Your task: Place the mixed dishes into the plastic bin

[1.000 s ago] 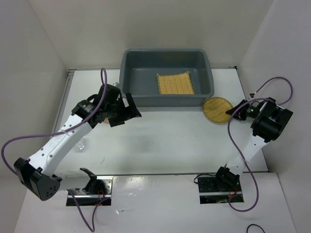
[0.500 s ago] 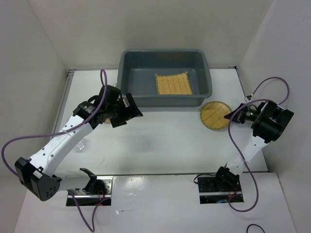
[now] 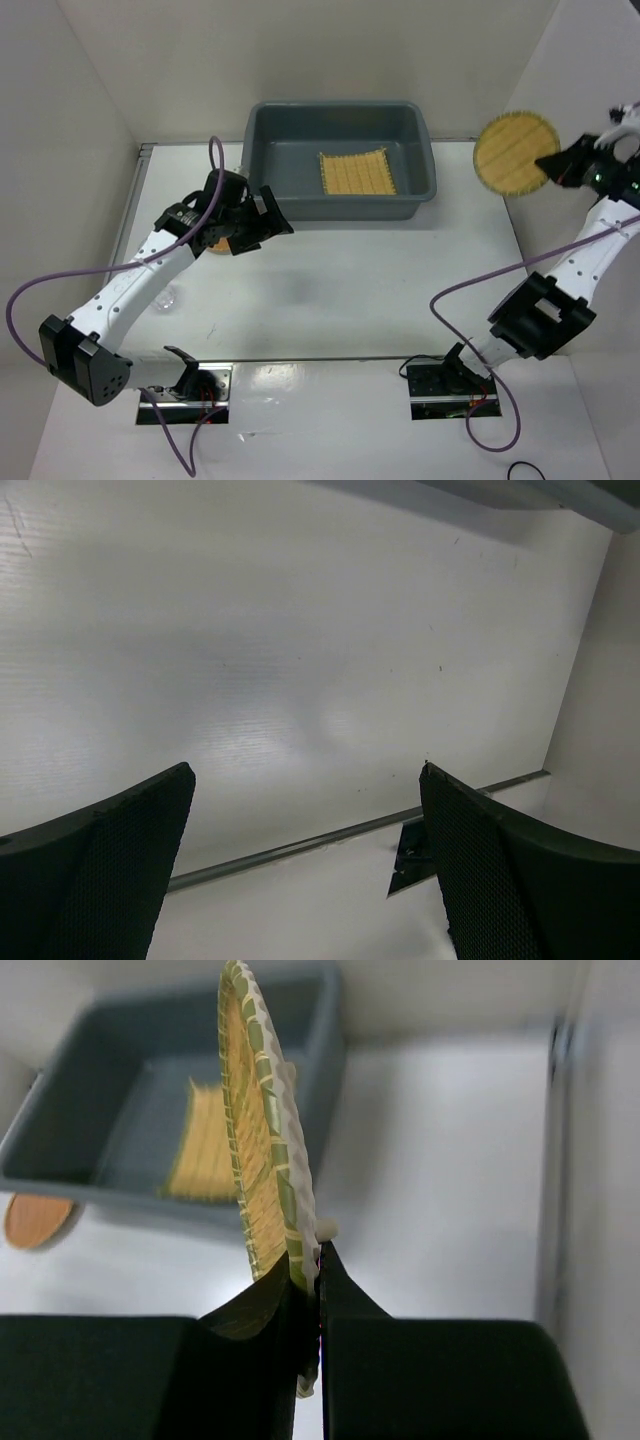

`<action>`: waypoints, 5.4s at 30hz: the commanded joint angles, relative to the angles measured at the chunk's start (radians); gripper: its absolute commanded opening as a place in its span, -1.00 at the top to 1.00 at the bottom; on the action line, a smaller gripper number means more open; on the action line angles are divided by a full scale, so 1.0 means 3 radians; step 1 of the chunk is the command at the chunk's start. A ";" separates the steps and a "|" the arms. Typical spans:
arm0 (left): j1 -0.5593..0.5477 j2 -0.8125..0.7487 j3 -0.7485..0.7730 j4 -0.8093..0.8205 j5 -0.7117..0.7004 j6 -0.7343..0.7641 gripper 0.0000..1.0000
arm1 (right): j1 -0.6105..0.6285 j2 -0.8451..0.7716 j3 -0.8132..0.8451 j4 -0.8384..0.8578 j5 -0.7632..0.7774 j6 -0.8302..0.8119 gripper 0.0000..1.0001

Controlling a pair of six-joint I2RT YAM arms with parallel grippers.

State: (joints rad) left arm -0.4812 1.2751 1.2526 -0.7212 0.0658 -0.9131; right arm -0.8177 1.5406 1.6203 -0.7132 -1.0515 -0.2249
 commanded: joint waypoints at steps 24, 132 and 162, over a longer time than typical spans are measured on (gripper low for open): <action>0.0239 -0.1248 -0.0570 -0.0367 -0.0280 -0.0408 -0.99 | 0.2853 0.2733 0.2401 0.0399 0.1162 0.0341 1.00; 0.1619 0.1584 -0.1686 0.3504 -0.0071 -0.1865 0.97 | 0.1810 -0.1357 -0.2077 0.0301 0.2155 0.0070 -0.97; 0.1681 0.0689 -0.0928 0.2491 -0.0736 -0.1702 1.00 | 0.1810 -0.1387 -0.2108 0.0301 0.2063 0.0070 -0.97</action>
State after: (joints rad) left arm 0.0174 1.5383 0.9215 -0.0078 -0.1448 -1.4429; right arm -0.2775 1.1492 1.0046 -0.6464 -0.4122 -0.1928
